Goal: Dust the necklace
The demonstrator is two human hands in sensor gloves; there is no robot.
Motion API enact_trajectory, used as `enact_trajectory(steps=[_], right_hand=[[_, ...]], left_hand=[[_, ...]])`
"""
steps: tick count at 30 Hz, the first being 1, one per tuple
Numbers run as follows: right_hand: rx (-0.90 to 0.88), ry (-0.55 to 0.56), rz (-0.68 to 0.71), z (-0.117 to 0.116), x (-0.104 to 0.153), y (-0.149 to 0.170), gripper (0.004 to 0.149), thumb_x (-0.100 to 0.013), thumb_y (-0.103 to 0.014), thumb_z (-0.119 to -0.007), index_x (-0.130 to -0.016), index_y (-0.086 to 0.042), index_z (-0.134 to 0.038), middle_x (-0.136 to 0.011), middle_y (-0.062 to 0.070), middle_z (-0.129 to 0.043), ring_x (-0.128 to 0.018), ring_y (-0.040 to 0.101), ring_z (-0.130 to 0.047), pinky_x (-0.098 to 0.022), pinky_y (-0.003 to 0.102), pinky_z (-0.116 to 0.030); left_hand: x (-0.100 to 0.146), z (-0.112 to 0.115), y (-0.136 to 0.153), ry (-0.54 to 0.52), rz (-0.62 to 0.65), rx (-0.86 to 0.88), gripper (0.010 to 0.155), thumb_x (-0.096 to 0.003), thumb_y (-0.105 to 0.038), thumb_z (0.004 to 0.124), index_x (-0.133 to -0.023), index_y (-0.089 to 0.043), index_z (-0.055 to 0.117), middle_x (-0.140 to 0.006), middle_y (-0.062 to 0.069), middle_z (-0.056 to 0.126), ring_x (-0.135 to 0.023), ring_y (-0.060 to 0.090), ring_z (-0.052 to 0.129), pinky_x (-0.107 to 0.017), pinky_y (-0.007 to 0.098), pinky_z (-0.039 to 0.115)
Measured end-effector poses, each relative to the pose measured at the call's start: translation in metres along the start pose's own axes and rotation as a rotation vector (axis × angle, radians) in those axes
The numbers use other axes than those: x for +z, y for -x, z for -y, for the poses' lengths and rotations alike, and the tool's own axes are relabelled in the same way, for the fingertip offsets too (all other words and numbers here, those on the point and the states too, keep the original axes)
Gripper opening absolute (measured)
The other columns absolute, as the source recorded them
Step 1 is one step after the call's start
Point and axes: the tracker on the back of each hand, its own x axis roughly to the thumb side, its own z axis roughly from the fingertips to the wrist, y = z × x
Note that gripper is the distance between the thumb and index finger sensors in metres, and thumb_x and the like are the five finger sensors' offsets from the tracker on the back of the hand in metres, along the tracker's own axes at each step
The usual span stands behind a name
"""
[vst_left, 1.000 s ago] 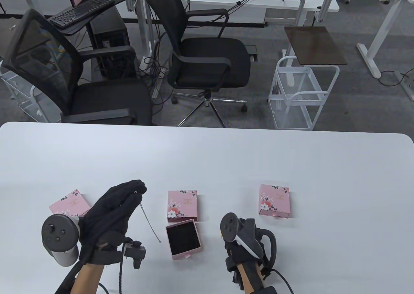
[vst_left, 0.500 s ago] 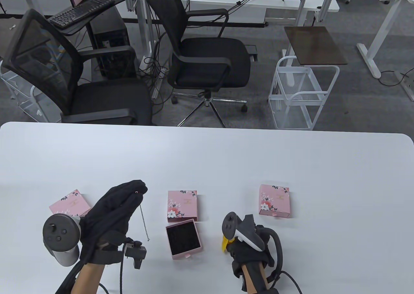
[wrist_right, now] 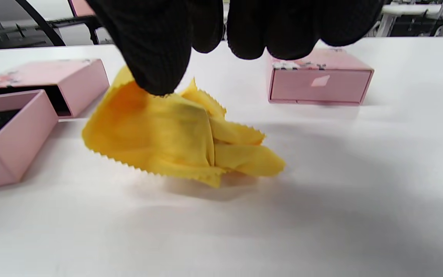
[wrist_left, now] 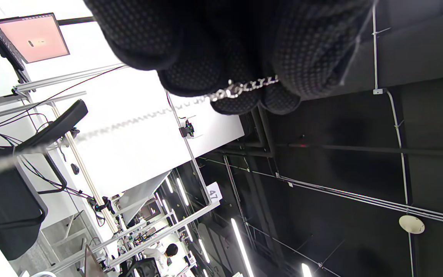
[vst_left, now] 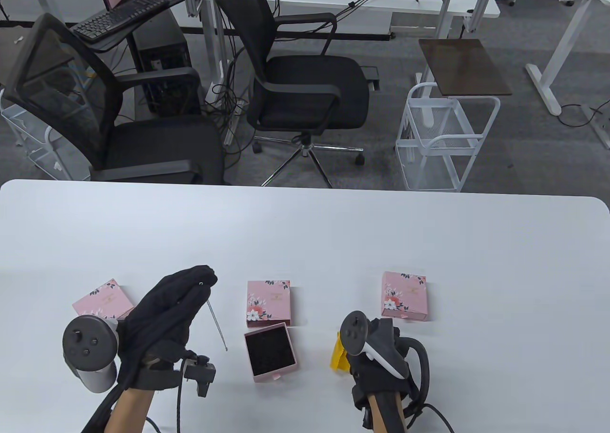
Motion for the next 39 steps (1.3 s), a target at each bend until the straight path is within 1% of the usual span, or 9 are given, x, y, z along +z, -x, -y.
enact_trajectory(steps=[3, 6, 9, 11, 14, 18, 20, 24, 39], right_hand=[[0.004, 0.143, 0.062, 0.010, 0.009, -0.012, 0.061, -0.063, -0.025, -0.080, -0.113, -0.005, -0.051, -0.111, 0.032, -0.056, -0.090, 0.056, -0.063, -0.067, 0.064, -0.058], [-0.178, 0.264, 0.205, 0.023, 0.020, -0.032, 0.057, -0.064, -0.029, -0.077, -0.112, -0.005, -0.055, -0.108, 0.029, -0.063, -0.087, 0.054, -0.069, -0.065, 0.061, -0.062], [-0.382, 0.302, 0.360, 0.038, 0.029, -0.053, 0.056, -0.065, -0.033, -0.075, -0.111, -0.006, -0.058, -0.106, 0.028, -0.066, -0.086, 0.052, -0.072, -0.065, 0.060, -0.064], [-0.489, 0.290, 0.450, 0.046, 0.032, -0.065, 0.057, -0.065, -0.036, -0.075, -0.111, -0.007, -0.058, -0.106, 0.028, -0.067, -0.086, 0.052, -0.072, -0.065, 0.061, -0.064], [-0.710, 0.189, 0.597, 0.054, 0.034, -0.091, 0.057, -0.065, -0.036, -0.076, -0.111, -0.007, -0.059, -0.107, 0.027, -0.067, -0.087, 0.052, -0.072, -0.066, 0.062, -0.062], [-0.762, 0.074, 0.699, 0.055, 0.028, -0.120, 0.061, -0.064, -0.038, -0.078, -0.112, -0.009, -0.057, -0.110, 0.028, -0.063, -0.090, 0.055, -0.067, -0.068, 0.066, -0.058], [-0.768, 0.057, 0.714, 0.052, 0.024, -0.129, 0.058, -0.063, -0.037, -0.079, -0.111, -0.010, -0.059, -0.111, 0.028, -0.062, -0.091, 0.056, -0.066, -0.068, 0.066, -0.058], [-0.720, 0.126, 0.693, 0.046, 0.018, -0.132, 0.036, -0.065, -0.033, -0.074, -0.098, -0.017, -0.074, -0.107, 0.025, -0.069, -0.089, 0.054, -0.070, -0.067, 0.065, -0.060], [-0.858, 0.233, 0.522, 0.068, 0.002, -0.059, 0.036, -0.067, -0.032, -0.071, -0.098, -0.014, -0.074, -0.102, 0.023, -0.075, -0.086, 0.053, -0.073, -0.066, 0.065, -0.061]], left_hand=[[-0.001, 0.003, 0.002, 0.014, -0.002, -0.008, 0.035, -0.0518, -0.046, 0.088, -0.083, -0.033, 0.095, -0.089, -0.001, 0.098, -0.077, 0.021, 0.091, -0.055, 0.039, 0.083], [-0.001, 0.006, 0.003, 0.024, -0.006, -0.011, 0.035, -0.0515, -0.047, 0.088, -0.083, -0.033, 0.095, -0.088, -0.001, 0.099, -0.077, 0.021, 0.091, -0.054, 0.039, 0.083], [-0.001, 0.008, 0.003, 0.034, -0.003, -0.018, 0.035, -0.0515, -0.047, 0.088, -0.083, -0.033, 0.095, -0.089, -0.003, 0.099, -0.077, 0.021, 0.091, -0.055, 0.039, 0.083], [-0.001, 0.010, 0.003, 0.040, -0.001, -0.020, 0.035, -0.0514, -0.047, 0.088, -0.083, -0.033, 0.095, -0.088, -0.003, 0.099, -0.077, 0.021, 0.091, -0.055, 0.040, 0.083], [0.000, 0.014, 0.003, 0.056, 0.002, -0.025, 0.035, -0.0514, -0.046, 0.088, -0.083, -0.032, 0.095, -0.089, -0.003, 0.099, -0.077, 0.021, 0.091, -0.055, 0.040, 0.083], [0.001, 0.021, 0.004, 0.074, 0.004, -0.031, 0.035, -0.0513, -0.046, 0.088, -0.083, -0.033, 0.095, -0.089, -0.001, 0.098, -0.077, 0.021, 0.091, -0.055, 0.040, 0.083], [0.001, 0.022, 0.004, 0.080, 0.005, -0.033, 0.035, -0.0513, -0.047, 0.088, -0.083, -0.033, 0.095, -0.089, -0.003, 0.099, -0.077, 0.021, 0.091, -0.055, 0.040, 0.083], [0.001, 0.022, 0.006, 0.079, 0.001, -0.038, 0.035, -0.0513, -0.047, 0.088, -0.083, -0.033, 0.095, -0.089, -0.003, 0.099, -0.077, 0.021, 0.091, -0.055, 0.040, 0.083], [-0.008, -0.025, 0.025, -0.084, -0.097, 0.036, 0.035, -0.0520, -0.047, 0.088, -0.084, -0.033, 0.094, -0.089, -0.002, 0.098, -0.077, 0.021, 0.091, -0.055, 0.039, 0.083]])
